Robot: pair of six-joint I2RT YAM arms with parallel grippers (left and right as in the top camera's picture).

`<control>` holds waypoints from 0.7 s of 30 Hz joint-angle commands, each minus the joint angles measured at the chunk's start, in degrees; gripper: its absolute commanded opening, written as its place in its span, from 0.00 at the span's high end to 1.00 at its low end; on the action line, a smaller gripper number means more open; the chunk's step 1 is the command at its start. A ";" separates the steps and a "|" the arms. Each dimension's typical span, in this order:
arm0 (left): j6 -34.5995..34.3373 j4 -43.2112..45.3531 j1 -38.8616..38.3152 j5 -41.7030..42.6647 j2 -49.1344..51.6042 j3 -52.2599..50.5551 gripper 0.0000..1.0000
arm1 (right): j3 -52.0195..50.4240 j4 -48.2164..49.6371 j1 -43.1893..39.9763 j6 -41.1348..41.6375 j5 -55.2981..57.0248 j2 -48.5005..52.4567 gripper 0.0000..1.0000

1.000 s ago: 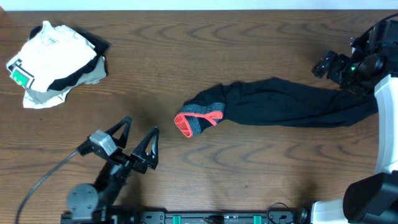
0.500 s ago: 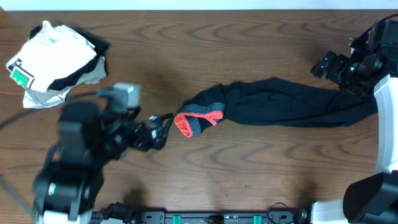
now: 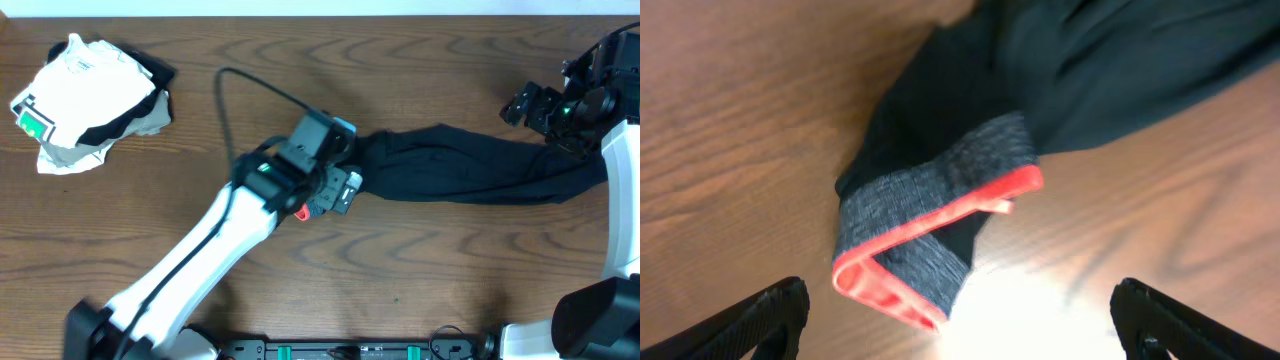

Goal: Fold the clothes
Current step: 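Reach the left gripper to the red-trimmed cuff and grasp it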

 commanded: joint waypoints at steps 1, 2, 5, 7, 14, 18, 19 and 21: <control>0.81 1.51 -0.11 -2.99 6.23 0.96 0.02 | -0.07 0.24 0.87 -0.31 0.00 -0.04 0.01; 0.81 1.95 -0.13 -2.93 8.00 0.96 0.02 | -0.07 0.31 0.87 -0.31 0.00 -0.04 0.01; 3.72 2.84 -0.66 -1.25 13.03 0.96 0.02 | -0.07 0.68 0.87 -0.31 0.02 -0.04 0.01; 5.14 3.76 -1.49 -1.31 14.91 0.96 0.02 | -0.07 0.98 0.87 -0.31 0.02 -0.04 0.01; 7.89 7.65 -5.38 -2.05 15.28 0.96 0.02 | -0.28 1.33 0.87 -0.31 0.04 -0.04 0.01; 9.75 9.05 -7.21 -4.55 15.47 0.96 0.02 | -1.46 2.27 0.87 -0.31 0.02 -0.04 0.01; 9.75 9.40 -7.41 -5.57 15.54 0.96 0.02 | -1.90 2.58 0.87 -0.31 0.02 -0.04 0.01; 9.75 10.08 -7.45 -6.75 15.76 0.96 0.02 | -3.17 3.41 0.87 -0.28 0.02 -0.04 0.01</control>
